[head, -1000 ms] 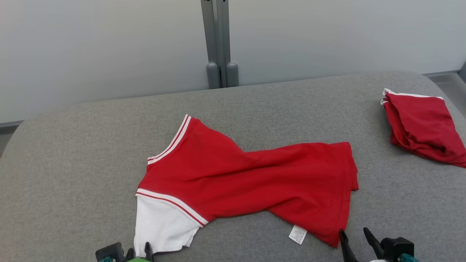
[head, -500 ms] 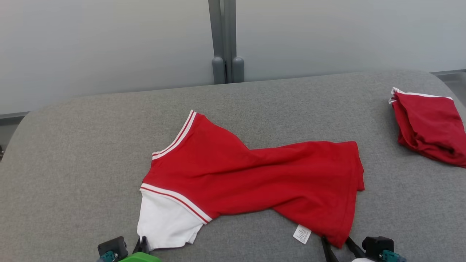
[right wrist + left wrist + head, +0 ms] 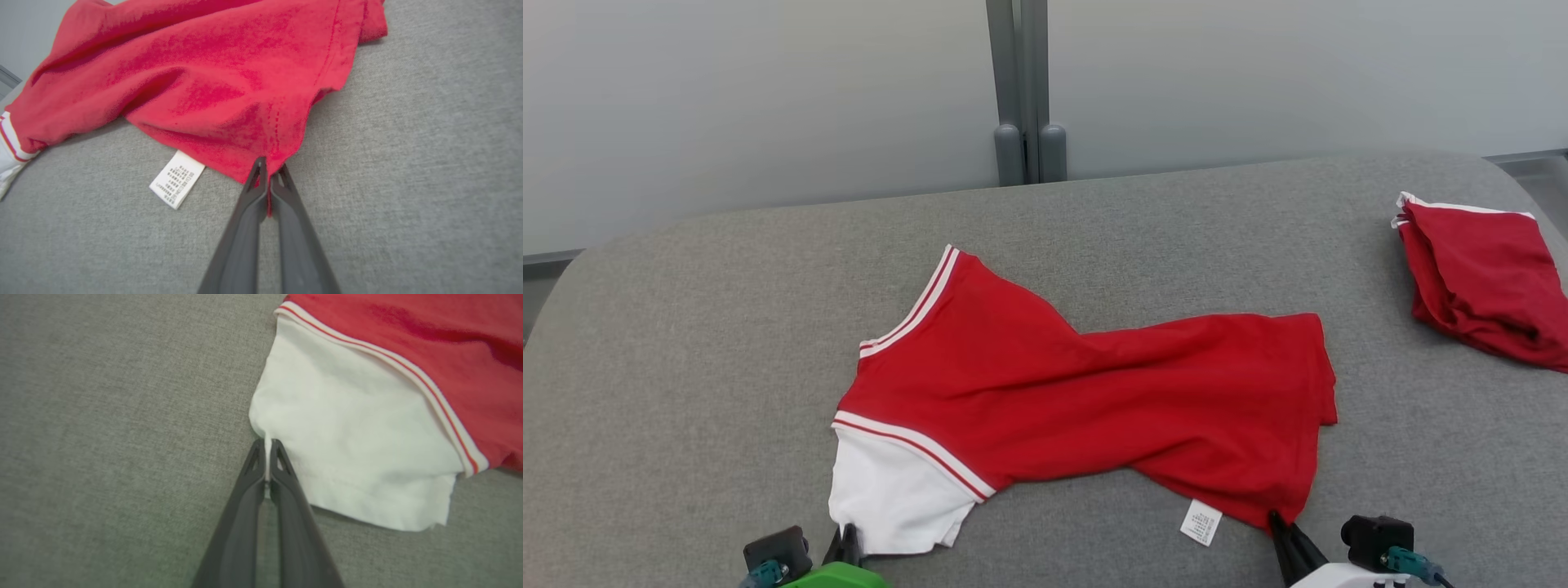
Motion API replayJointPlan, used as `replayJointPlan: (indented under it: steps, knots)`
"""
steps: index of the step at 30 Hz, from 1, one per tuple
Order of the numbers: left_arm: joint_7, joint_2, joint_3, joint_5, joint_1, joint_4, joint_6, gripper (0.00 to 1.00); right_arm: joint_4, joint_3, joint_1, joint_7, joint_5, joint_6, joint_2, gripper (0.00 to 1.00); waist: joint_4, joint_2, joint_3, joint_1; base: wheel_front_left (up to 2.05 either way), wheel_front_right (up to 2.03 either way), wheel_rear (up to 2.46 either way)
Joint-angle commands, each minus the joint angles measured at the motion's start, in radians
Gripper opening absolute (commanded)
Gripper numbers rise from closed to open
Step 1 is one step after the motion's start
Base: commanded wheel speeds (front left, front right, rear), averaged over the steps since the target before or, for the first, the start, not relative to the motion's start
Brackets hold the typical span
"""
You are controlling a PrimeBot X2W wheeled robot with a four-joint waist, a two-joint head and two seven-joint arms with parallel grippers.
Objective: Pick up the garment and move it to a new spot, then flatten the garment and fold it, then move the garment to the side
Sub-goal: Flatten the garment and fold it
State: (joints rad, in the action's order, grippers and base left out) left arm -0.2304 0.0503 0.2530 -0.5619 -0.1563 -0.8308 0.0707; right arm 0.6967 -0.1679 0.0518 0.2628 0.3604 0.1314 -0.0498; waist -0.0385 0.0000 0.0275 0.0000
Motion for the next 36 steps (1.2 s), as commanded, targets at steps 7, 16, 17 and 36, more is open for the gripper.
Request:
replayJointPlan:
  steps: [7,16,17,36]
  knots:
    - [-0.026,0.007,-0.014,-0.015,-0.023,0.067,-0.014,0.00,-0.101,0.031,-0.006,0.003,0.024,-0.002,-0.002,0.00,-0.004,0.0000,0.010,0.0000,0.00,0.00,0.00]
    - [-0.032,0.018,-0.026,-0.013,0.008,0.211,-0.010,0.00,-0.256,0.094,-0.023,0.003,-0.003,-0.002,-0.002,0.00,-0.001,0.0000,0.031,0.0000,0.00,0.00,0.00]
    - [-0.033,0.020,-0.025,-0.007,0.011,0.238,-0.008,0.00,-0.283,0.109,-0.024,0.003,-0.003,-0.002,-0.002,0.00,-0.001,0.0000,0.034,0.0000,0.00,0.00,0.00]
    - [0.027,0.165,-0.079,0.112,-0.032,1.131,0.074,0.00,-1.015,0.257,-0.042,-0.096,-0.115,-0.002,-0.010,0.00,-0.034,0.0000,0.132,0.0000,0.00,0.00,0.00]
